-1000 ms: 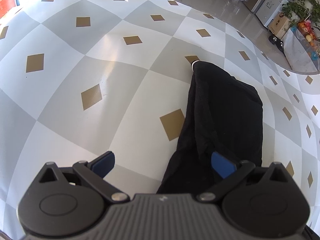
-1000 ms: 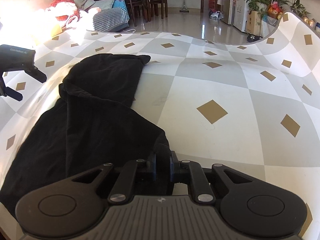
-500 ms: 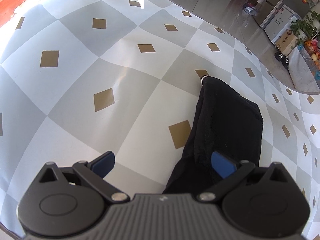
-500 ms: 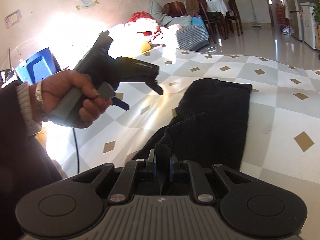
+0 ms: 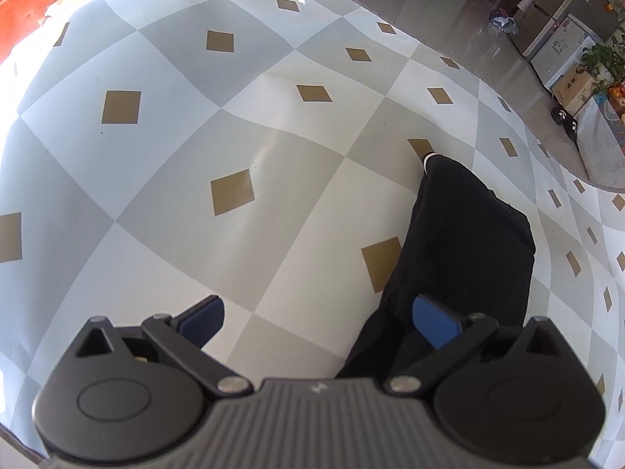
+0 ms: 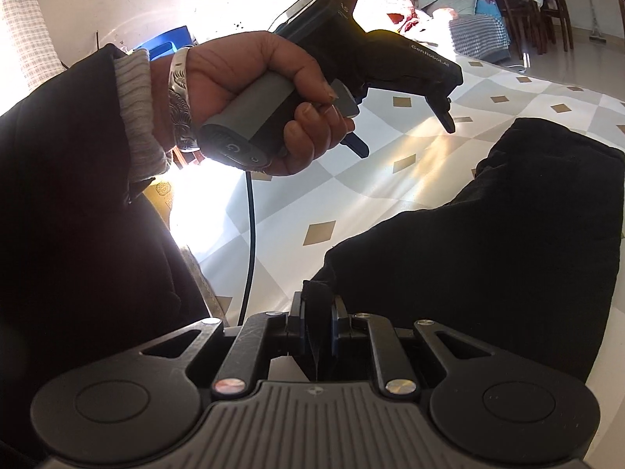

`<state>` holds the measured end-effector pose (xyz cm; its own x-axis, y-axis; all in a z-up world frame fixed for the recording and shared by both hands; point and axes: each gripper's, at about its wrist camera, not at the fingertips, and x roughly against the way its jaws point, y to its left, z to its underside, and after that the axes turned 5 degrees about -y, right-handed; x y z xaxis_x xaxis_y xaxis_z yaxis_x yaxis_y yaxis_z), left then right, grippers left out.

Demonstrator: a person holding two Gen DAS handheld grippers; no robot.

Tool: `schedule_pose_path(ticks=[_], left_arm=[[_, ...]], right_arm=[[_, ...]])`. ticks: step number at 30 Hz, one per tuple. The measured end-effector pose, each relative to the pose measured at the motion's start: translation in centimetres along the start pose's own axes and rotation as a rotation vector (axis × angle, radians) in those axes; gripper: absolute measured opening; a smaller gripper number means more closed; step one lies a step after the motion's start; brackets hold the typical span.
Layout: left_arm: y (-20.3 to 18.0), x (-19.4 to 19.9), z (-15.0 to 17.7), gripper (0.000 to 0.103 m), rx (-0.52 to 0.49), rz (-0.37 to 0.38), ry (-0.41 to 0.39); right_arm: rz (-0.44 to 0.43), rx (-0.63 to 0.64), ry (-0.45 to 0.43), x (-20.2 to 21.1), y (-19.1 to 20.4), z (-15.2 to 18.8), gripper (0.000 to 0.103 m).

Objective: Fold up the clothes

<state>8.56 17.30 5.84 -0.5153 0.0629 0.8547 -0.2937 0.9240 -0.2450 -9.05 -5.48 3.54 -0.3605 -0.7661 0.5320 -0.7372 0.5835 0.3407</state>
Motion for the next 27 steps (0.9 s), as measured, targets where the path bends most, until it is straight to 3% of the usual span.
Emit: schedule_pose_path(ticks=[3,7,11,18,27], left_arm=[[-0.1,-0.2,0.0,0.103,-0.001,-0.001,0.007],[-0.4,-0.3,0.1,0.103,-0.010,0.011,0.014],[-0.4,0.0,-0.1,0.103,-0.003,0.022,0.009],[0.0,1.0,-0.9,0.103,0.044,0.058,-0.010],[0.6,2.1,-1.7,0.103,0.083,0.091,-0.044]], right_arm=[[-0.002,-0.013,0.031,-1.5,-0.3,0.6,0.016],[-0.019,-0.021,0.096,-3.5,-0.7,1.3,0.029],[-0.049,0.000,0.064,-3.0,-0.5,0.7,0.036],[0.100,0.058,0.014,-3.3,-1.1,-1.0,0.037],[0.230,0.076,-0.006,-6.5,-3.1,-4.0,0.037]])
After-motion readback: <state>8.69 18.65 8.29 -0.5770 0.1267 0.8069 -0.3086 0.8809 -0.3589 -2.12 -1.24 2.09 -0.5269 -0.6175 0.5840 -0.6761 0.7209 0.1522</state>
